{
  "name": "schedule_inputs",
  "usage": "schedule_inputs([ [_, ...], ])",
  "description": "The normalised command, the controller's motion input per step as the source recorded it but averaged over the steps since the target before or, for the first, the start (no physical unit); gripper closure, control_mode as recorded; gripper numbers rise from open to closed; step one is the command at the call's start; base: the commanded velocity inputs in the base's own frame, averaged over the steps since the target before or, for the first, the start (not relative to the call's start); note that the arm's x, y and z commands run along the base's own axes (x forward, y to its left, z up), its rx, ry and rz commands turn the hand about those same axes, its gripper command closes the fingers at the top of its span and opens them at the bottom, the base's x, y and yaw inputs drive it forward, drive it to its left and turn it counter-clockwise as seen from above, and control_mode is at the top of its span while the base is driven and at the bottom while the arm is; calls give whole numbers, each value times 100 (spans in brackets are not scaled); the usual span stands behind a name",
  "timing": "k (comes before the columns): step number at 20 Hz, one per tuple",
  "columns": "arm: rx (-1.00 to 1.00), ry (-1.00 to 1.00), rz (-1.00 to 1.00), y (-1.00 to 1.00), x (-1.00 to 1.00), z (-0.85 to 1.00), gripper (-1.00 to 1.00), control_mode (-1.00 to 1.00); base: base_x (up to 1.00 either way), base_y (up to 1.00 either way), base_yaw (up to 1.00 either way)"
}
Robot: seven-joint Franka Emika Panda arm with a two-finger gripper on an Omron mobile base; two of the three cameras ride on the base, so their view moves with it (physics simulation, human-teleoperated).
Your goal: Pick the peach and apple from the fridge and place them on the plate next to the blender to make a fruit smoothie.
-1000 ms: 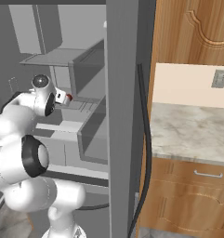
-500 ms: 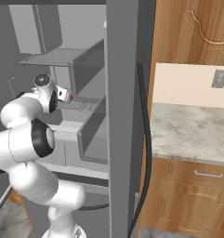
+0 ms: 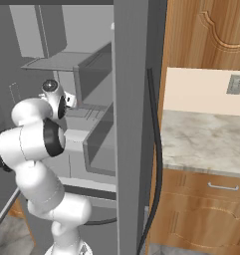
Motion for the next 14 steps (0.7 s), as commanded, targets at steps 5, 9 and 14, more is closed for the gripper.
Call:
schedule_inputs([
  [5,-1,3,0,3,39,-19,-100,-100,0,0,0],
  [9,-1,1,0,10,36,-21,-100,-100,0,0,0],
  [14,0,0,0,15,31,-17,-100,-100,0,0,0],
])
